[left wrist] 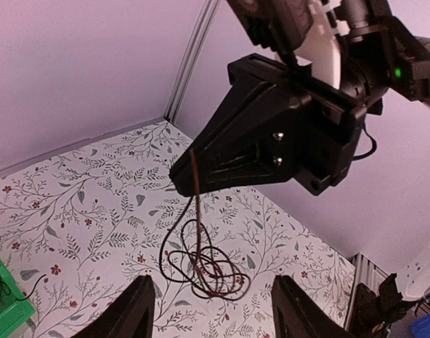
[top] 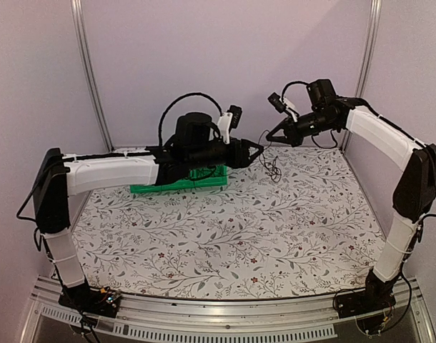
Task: Untangle the cables
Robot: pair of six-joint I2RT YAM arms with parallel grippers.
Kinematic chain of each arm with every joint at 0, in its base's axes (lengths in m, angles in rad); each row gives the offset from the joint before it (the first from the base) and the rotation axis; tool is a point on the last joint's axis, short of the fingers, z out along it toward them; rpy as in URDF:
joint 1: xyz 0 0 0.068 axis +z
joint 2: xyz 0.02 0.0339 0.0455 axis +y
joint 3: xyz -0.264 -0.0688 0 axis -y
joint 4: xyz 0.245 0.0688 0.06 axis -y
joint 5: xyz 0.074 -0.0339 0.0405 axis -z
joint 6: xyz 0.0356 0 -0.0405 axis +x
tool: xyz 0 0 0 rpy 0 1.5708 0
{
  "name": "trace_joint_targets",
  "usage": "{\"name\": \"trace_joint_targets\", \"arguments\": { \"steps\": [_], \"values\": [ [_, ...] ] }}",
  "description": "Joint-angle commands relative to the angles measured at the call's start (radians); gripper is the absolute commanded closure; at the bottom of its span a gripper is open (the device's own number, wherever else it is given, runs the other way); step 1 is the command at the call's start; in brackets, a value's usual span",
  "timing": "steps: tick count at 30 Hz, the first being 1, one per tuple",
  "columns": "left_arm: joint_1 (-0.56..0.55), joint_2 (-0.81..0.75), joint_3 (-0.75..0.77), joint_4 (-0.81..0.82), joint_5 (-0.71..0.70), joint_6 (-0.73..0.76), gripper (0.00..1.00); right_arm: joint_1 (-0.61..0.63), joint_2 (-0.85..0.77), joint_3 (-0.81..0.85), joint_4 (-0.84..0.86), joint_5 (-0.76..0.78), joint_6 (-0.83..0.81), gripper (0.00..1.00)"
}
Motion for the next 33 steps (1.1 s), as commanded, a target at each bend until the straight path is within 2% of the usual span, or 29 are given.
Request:
{"name": "trace_joint_targets", "arguments": {
  "steps": [1, 3, 5, 9, 12, 21, 27, 33],
  "values": [
    [-0.031, 0.109, 0.047, 0.168, -0.088, -0.034, 0.41, 0.002, -0.015, 0.04, -0.106, -0.008, -0.001, 1.0],
    [-0.036, 0.142, 0.058, 0.221, -0.134, -0.062, 0.44, 0.002, -0.02, 0.07, -0.118, -0.014, 0.008, 1.0],
    [-0.032, 0.176, 0.066, 0.263, -0.176, -0.109, 0.52, 0.002, -0.026, 0.092, -0.12, -0.015, 0.027, 1.0],
    [-0.031, 0.249, 0.114, 0.305, -0.149, -0.127, 0.68, 0.001, -0.058, 0.107, -0.107, -0.029, 0.047, 1.0],
    [-0.03, 0.294, 0.126, 0.358, -0.113, -0.127, 0.74, 0.002, -0.088, 0.107, -0.112, -0.058, 0.06, 1.0],
    [-0.002, 0.391, 0.132, 0.366, -0.134, -0.134, 0.84, -0.013, -0.135, 0.217, -0.143, -0.177, 0.078, 1.0],
    [0.012, 0.395, 0.054, 0.378, -0.108, -0.139, 0.87, -0.021, -0.136, 0.376, -0.118, -0.233, 0.14, 1.0],
    [0.013, 0.339, -0.097, 0.383, -0.107, -0.144, 0.9, -0.041, -0.136, 0.464, -0.071, -0.239, 0.213, 1.0]
  ]
}}
